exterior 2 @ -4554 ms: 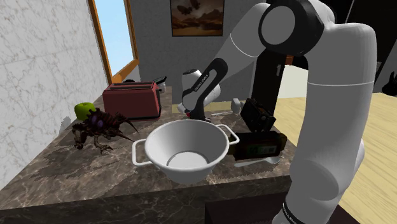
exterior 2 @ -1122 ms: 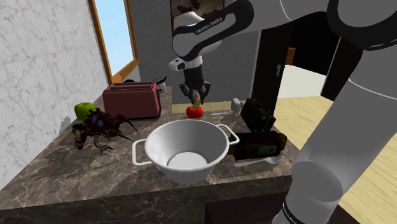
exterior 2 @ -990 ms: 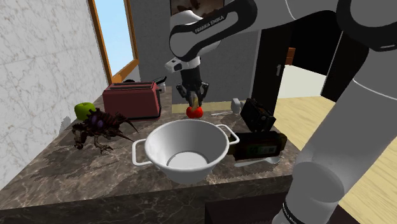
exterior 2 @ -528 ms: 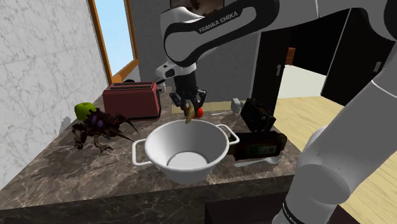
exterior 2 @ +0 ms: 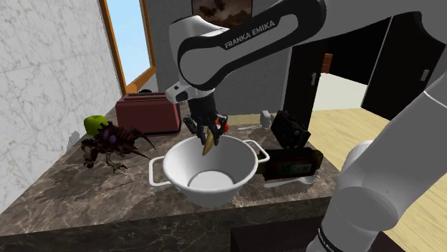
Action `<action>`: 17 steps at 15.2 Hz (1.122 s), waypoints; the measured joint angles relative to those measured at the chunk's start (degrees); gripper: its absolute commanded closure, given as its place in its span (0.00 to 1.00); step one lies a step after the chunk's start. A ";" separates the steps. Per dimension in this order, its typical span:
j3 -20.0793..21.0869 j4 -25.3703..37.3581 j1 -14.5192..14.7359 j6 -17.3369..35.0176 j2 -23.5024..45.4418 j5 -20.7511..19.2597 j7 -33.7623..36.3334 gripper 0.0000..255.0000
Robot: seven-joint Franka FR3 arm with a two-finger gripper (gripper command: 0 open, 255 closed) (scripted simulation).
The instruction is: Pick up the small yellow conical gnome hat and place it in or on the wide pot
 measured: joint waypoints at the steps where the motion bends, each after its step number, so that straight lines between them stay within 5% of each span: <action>1: 0.11 -0.52 0.02 0.75 0.25 -0.03 0.20 1.00; 16: 0.62 -5.34 -0.08 7.70 2.48 -0.54 1.36 1.00; 17: 0.62 -5.34 -0.08 7.71 2.48 -0.54 1.36 0.00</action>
